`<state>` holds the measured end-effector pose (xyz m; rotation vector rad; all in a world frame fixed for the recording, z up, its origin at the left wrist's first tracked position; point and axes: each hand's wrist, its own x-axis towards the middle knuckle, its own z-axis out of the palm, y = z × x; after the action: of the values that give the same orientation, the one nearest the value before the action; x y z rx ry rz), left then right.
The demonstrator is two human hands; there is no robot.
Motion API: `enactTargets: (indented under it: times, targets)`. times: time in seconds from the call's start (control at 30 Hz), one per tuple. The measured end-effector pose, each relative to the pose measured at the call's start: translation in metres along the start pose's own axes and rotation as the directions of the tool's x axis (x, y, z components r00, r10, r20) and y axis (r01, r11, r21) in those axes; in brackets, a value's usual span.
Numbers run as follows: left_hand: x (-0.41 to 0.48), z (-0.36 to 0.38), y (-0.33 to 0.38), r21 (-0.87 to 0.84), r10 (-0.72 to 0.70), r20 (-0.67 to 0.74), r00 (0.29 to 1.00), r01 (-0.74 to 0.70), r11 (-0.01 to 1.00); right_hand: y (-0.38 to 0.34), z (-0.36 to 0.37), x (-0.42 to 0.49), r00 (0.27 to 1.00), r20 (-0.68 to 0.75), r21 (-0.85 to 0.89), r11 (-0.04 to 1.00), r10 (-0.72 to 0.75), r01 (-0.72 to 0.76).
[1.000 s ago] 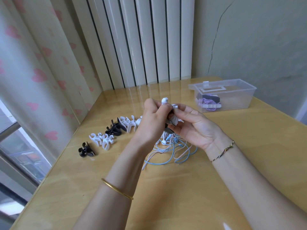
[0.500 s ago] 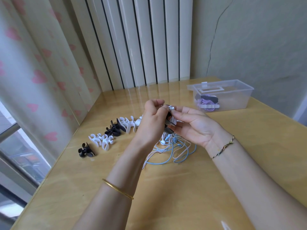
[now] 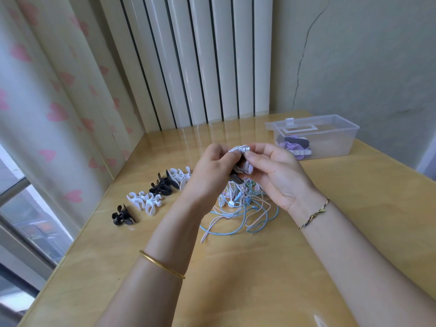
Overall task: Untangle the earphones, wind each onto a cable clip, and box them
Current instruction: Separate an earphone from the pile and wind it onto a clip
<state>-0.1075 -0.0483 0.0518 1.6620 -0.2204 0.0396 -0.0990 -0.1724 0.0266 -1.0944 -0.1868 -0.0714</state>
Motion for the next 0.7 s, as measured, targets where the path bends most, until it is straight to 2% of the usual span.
enactTargets:
  times: [0.2,0.37,0.53,0.7]
  targets:
    - [-0.0017,-0.0003,0.0025,0.001,-0.044,-0.021,0.999,0.044,0.999,0.0043,0.0019,-0.0018,0.986,-0.049,-0.249,0.958,-0.161,0.144]
    - [-0.0020,0.0011,-0.0016,0.020,0.057,-0.055,0.997,-0.056,0.998,-0.0031,0.0028,-0.0028,0.965,-0.001,-0.384,0.891,-0.262,0.241]
    - [-0.0039,0.0015,-0.0046,0.087,0.134,-0.052,0.990,-0.129,0.988,-0.0026,-0.0015,-0.0030,0.980,0.003,-0.374,0.908,-0.201,0.188]
    - [-0.0053,0.0019,-0.0057,0.046,0.151,-0.032,0.988,-0.149,0.988,-0.0044,-0.0056,-0.0035,0.984,0.030,-0.319,0.931,-0.174,0.174]
